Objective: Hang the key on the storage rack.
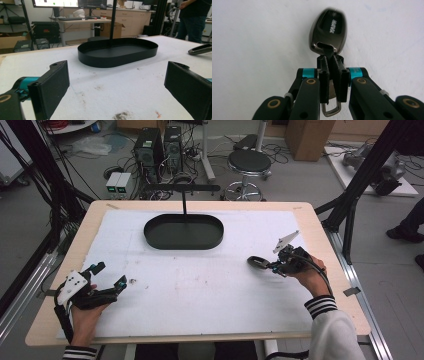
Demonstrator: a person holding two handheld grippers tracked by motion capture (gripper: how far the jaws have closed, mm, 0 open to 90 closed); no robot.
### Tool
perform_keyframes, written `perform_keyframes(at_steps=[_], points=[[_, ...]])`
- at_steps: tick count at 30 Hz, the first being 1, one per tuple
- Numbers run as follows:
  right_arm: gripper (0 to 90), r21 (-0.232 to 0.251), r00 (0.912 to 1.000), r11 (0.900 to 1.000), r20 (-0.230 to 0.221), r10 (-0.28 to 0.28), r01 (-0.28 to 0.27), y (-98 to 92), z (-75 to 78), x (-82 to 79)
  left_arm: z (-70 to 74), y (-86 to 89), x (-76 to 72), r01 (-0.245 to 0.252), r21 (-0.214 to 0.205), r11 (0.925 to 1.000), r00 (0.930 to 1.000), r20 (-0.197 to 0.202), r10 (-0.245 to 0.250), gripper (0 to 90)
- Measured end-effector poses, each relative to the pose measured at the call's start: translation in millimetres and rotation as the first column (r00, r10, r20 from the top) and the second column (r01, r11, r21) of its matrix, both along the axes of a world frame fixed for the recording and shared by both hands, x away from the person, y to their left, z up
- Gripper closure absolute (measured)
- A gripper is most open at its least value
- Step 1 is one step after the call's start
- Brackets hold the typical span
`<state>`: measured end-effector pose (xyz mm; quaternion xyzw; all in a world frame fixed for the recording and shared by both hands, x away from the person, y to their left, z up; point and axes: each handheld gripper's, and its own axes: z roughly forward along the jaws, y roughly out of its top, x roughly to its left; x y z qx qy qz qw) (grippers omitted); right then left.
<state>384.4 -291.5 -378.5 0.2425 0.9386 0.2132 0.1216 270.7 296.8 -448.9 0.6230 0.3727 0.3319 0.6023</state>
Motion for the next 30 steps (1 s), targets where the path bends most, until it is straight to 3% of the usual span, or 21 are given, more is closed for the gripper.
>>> perform_keyframes(at_steps=[2,4,5,6,8,11,13,14,19,20,21,22,24,25,26,28,29,30], points=[[84.7,0.015,0.9999,0.9998,0.01,0.014,-0.014,0.4,2.4,-1.5,3.5,1.0,0.4,0.016,-0.007,0.9998,0.9999,0.003,-0.016,6.4],[85.1,0.055,0.9981,0.9971,0.035,0.05,-0.052,1.2,10.8,-4.2,11.3,0.0,2.7,0.064,-0.012,0.9979,0.9979,0.001,-0.064,6.4],[85.2,0.087,0.9975,0.9944,0.042,0.057,-0.06,1.4,15.2,-4.9,11.3,0.0,2.7,0.064,-0.012,0.9979,0.9979,0.001,-0.064,6.4],[85.3,0.1,0.9972,0.9928,0.041,0.062,-0.066,1.7,18.3,-5.3,16.7,-1.7,5.0,0.106,-0.002,0.9944,0.9944,-0.002,-0.106,6.4],[85.4,0.12,0.9963,0.9903,0.057,0.064,-0.071,2.5,21.8,-5.9,20.4,-3.3,6.1,0.121,0.005,0.9926,0.9926,-0.003,-0.121,6.4],[85.4,0.148,0.9923,0.9834,0.08,0.095,-0.106,6.5,32.5,-5.4,32.2,-8.0,10.0,0.178,0.018,0.9839,0.9841,-0.003,-0.178,6.4],[85.4,0.147,0.9885,0.9799,0.088,0.123,-0.135,12.0,39.5,-6.0,43.2,-12.2,14.9,0.23,0.017,0.9729,0.9731,-0.007,-0.23,6.4],[85.4,0.147,0.9885,0.9799,0.088,0.123,-0.135,12.0,39.5,-6.0,43.2,-12.2,14.9,0.23,0.017,0.9729,0.9731,-0.007,-0.23,6.4],[85.4,0.174,0.9807,0.9684,0.112,0.161,-0.178,20.9,54.1,-6.7,58.2,-21.8,23.4,0.293,0.033,0.9555,0.956,-0.018,-0.293,6.4],[85.4,0.182,0.9767,0.9638,0.126,0.173,-0.195,25.3,60.8,-6.9,63.6,-27.2,26.9,0.318,0.047,0.9468,0.948,-0.02,-0.318,6.4],[85.4,0.182,0.9767,0.9638,0.126,0.173,-0.195,25.3,60.8,-6.9,63.6,-27.2,26.9,0.318,0.047,0.9468,0.948,-0.02,-0.318,6.4],[85.4,0.189,0.9756,0.9614,0.128,0.179,-0.201,27.8,64.3,-7.2,66.6,-30.7,29.0,0.331,0.051,0.9423,0.9437,-0.021,-0.33,6.4],[85.4,0.203,0.9683,0.9513,0.141,0.206,-0.232,36.4,74.4,-7.9,70.2,-35.6,31.9,0.341,0.055,0.9385,0.9401,-0.019,-0.34,6.4],[85.4,0.203,0.9683,0.9513,0.141,0.206,-0.232,36.4,74.4,-7.9,71.9,-38.4,33.6,0.353,0.051,0.9343,0.9358,-0.021,-0.352,6.4],[85.4,0.219,0.9627,0.9418,0.149,0.226,-0.255,43.2,80.9,-9.2,73.9,-41.9,36.0,0.367,0.05,0.9288,0.9301,-0.021,-0.367,6.4],[85.4,0.224,0.9601,0.9378,0.152,0.235,-0.265,45.4,82.9,-9.4,76.7,-47.8,39.3,0.389,0.059,0.9193,0.9212,-0.027,-0.388,6.4],[85.4,0.241,0.9533,0.9264,0.159,0.257,-0.29,51.6,88.5,-9.7,77.7,-51.0,41.1,0.401,0.064,0.9136,0.9159,-0.032,-0.4,6.4],[85.4,0.241,0.9533,0.9264,0.159,0.257,-0.29,51.6,88.5,-9.7,78.4,-53.8,42.5,0.413,0.065,0.9086,0.9109,-0.038,-0.411,6.4]])
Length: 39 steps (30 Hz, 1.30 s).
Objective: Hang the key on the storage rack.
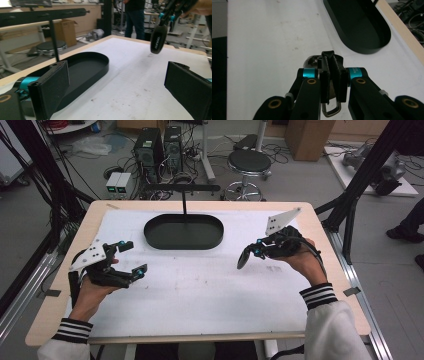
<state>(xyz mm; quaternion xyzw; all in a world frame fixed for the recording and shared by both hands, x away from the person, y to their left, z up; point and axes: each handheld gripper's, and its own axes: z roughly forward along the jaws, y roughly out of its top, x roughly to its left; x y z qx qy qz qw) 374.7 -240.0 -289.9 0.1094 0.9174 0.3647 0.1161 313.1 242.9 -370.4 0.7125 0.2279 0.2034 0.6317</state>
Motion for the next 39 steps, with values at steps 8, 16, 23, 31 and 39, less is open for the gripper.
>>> perform_keyframes(at_steps=[8,16,23,31,39], points=[[85.3,0.027,0.9972,0.9969,-0.004,0.074,-0.074,21.7,15.1,0.0,11.2,-28.2,16.8,0.111,0.054,0.9924,0.9934,-0.035,-0.109,6.4],[85.3,0.084,0.9901,0.9867,-0.012,0.14,-0.139,36.1,23.1,0.1,22.2,-51.9,32.8,0.188,0.067,0.9798,0.9807,-0.067,-0.184,6.4],[85.3,0.099,0.9848,0.9802,-0.011,0.173,-0.172,44.8,24.9,0.8,31.1,-77.9,40.8,0.253,0.102,0.962,0.9657,-0.086,-0.245,6.4],[85.3,0.106,0.9792,0.9739,-0.008,0.203,-0.201,56.5,24.8,0.2,34.9,-107.2,49.9,0.309,0.122,0.9433,0.949,-0.106,-0.297,6.9],[85.3,0.129,0.976,0.9681,-0.008,0.218,-0.215,60.5,25.8,0.9,32.5,-131.9,54.8,0.37,0.148,0.9171,0.9261,-0.137,-0.352,9.0]])
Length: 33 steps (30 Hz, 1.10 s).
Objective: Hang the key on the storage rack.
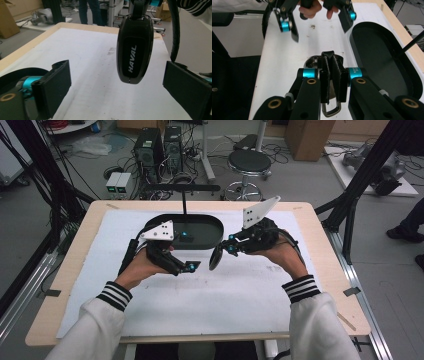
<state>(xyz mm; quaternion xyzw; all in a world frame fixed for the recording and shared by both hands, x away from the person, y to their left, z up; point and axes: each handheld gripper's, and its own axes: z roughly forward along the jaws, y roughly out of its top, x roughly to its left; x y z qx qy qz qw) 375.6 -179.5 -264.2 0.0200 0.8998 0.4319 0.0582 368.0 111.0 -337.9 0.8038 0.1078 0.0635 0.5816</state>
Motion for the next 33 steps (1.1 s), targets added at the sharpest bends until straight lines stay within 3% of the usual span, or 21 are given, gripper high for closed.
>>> perform_keyframes(at_steps=[5,12,25,30,31,33], points=[[85.3,0.016,0.9999,0.9998,-0.007,0.008,-0.008,0.0,-0.9,2.5,-0.9,-12.6,3.1,0.036,-0.009,0.9993,0.9993,-0.014,-0.036,9.7],[85.3,0.028,0.9995,0.9994,-0.021,0.023,-0.022,2.3,-2.2,4.9,-4.5,-28.4,3.0,0.089,0.01,0.996,0.9955,-0.033,-0.089,9.6],[85.3,0.046,0.9984,0.9977,-0.027,0.051,-0.049,7.8,-2.6,2.4,-6.7,-40.4,0.8,0.141,0.046,0.989,0.9899,-0.02,-0.14,10.4],[85.2,0.06,0.9979,0.9966,-0.028,0.058,-0.057,9.4,-2.3,2.1,-5.6,-40.2,-0.8,0.143,0.047,0.9886,0.9897,-0.005,-0.143,15.2],[85.2,0.062,0.9977,0.9964,-0.031,0.06,-0.058,9.7,-2.3,1.9,-5.0,-39.8,-1.1,0.144,0.047,0.9884,0.9895,0.0,-0.144,21.3],[85.2,0.063,0.9977,0.9962,-0.028,0.062,-0.06,10.4,-2.3,1.7,-4.0,-38.4,-1.0,0.152,0.056,0.9868,0.9883,0.005,-0.153,23.5]])
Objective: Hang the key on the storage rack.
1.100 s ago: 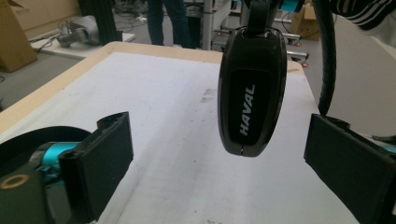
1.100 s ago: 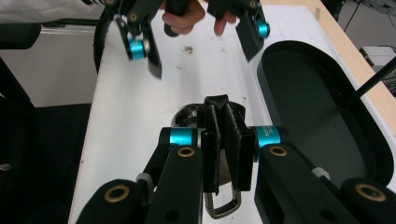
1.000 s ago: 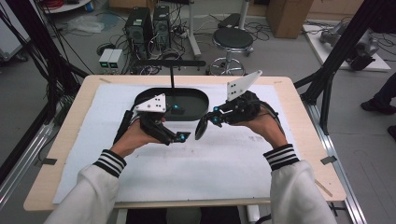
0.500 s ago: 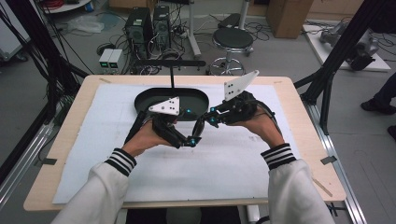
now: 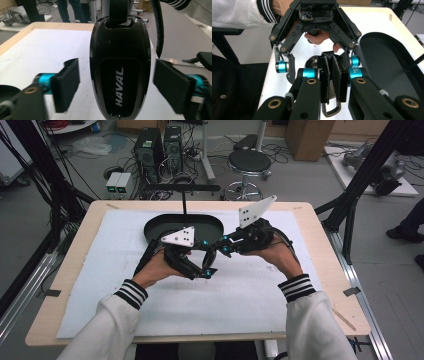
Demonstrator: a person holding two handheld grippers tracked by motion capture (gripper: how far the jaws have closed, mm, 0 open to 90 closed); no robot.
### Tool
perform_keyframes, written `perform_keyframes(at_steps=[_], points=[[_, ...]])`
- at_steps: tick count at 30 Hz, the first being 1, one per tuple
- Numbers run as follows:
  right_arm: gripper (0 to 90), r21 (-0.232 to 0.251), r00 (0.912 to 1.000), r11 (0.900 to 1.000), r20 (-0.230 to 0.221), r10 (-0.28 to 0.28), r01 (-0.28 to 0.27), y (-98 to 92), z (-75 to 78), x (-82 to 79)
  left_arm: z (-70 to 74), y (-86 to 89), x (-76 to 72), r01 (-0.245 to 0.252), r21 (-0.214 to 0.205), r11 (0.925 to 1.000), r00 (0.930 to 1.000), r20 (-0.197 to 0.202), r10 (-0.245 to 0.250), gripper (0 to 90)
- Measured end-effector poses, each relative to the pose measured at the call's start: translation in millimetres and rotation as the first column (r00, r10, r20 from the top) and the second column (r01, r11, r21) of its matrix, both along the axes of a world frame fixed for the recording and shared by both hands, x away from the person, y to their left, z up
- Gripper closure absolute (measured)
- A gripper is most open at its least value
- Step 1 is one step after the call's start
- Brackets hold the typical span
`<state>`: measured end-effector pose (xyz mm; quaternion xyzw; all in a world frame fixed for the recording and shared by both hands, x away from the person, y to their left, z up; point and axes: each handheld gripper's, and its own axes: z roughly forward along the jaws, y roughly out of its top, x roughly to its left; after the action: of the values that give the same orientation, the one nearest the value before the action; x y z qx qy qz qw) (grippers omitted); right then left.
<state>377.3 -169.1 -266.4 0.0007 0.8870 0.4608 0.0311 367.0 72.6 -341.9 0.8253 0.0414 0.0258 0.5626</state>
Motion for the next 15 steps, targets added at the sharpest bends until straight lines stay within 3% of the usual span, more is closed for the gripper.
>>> perform_keyframes(at_steps=[5,15], points=[[85.2,0.005,0.9999,0.9999,-0.004,0.009,-0.009,1.0,-0.2,-0.1,0.3,1.9,0.1,0.008,-0.018,0.9998,0.9999,-0.009,-0.008,28.9],[85.2,0.004,0.9998,0.9998,-0.007,0.019,-0.019,3.1,-1.1,-0.1,2.7,5.3,-0.3,0.002,-0.009,1.0,0.9998,-0.021,-0.002,42.1]])
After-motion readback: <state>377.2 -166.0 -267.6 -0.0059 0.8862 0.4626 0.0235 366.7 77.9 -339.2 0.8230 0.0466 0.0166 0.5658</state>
